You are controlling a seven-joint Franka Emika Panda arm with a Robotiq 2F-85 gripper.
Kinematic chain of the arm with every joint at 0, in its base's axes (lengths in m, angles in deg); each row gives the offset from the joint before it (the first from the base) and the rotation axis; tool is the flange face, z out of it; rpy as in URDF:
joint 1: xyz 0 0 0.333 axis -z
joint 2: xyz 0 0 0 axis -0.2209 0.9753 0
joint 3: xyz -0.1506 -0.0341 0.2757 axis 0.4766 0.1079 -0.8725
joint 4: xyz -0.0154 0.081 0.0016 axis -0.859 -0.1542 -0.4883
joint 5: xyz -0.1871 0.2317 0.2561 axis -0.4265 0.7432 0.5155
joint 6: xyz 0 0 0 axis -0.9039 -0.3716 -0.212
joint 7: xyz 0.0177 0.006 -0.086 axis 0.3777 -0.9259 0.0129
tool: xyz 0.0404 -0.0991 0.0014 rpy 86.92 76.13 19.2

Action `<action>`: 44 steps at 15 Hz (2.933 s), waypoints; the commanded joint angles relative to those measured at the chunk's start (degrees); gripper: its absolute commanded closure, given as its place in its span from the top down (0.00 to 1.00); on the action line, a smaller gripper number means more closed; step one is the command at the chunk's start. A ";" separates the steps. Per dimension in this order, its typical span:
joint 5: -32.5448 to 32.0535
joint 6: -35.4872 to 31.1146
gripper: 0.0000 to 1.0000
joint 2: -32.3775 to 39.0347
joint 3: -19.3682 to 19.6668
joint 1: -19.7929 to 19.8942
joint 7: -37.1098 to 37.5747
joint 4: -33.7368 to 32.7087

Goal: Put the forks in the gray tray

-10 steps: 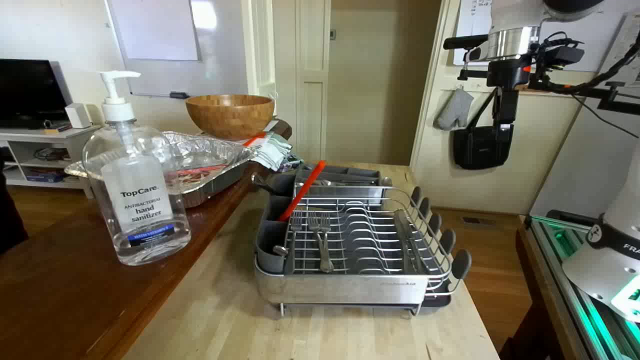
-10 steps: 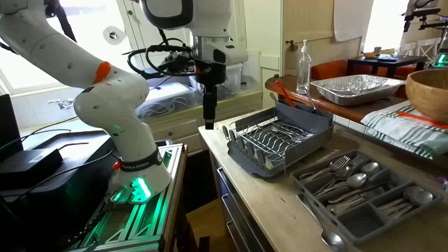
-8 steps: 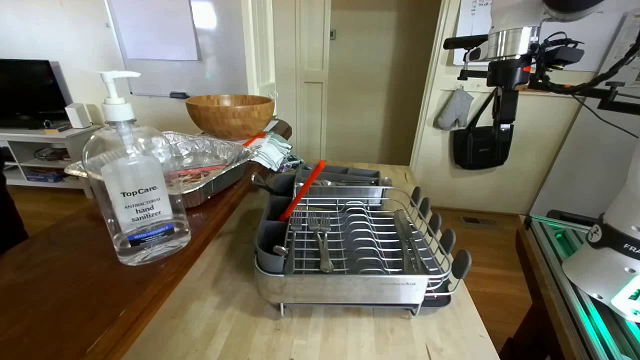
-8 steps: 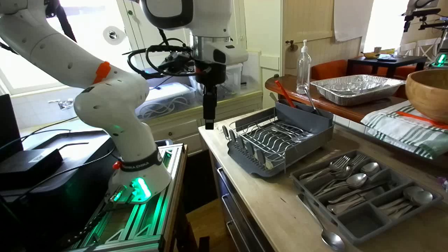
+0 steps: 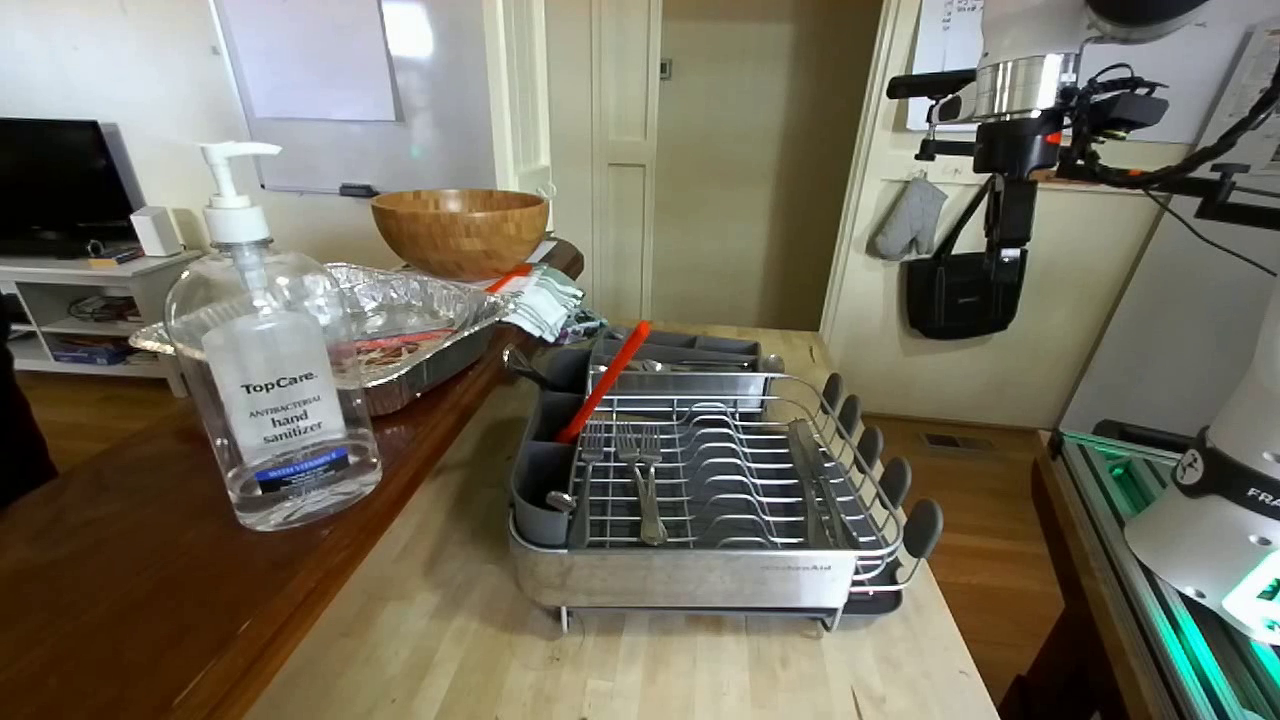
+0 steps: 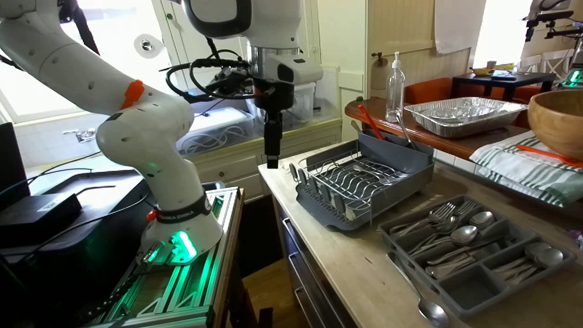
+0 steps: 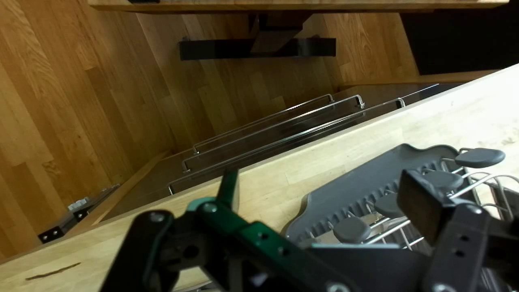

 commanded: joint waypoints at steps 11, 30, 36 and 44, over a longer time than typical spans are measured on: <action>11.00 -17.57 1.00 12.17 -3.14 3.35 23.93 -5.85; 22.53 -35.08 1.00 29.10 -12.81 -4.20 36.72 -15.07; 29.56 -43.71 1.00 44.54 -18.00 -11.41 39.70 -24.45; 28.72 -39.87 1.00 56.52 -18.42 -15.49 49.93 -32.19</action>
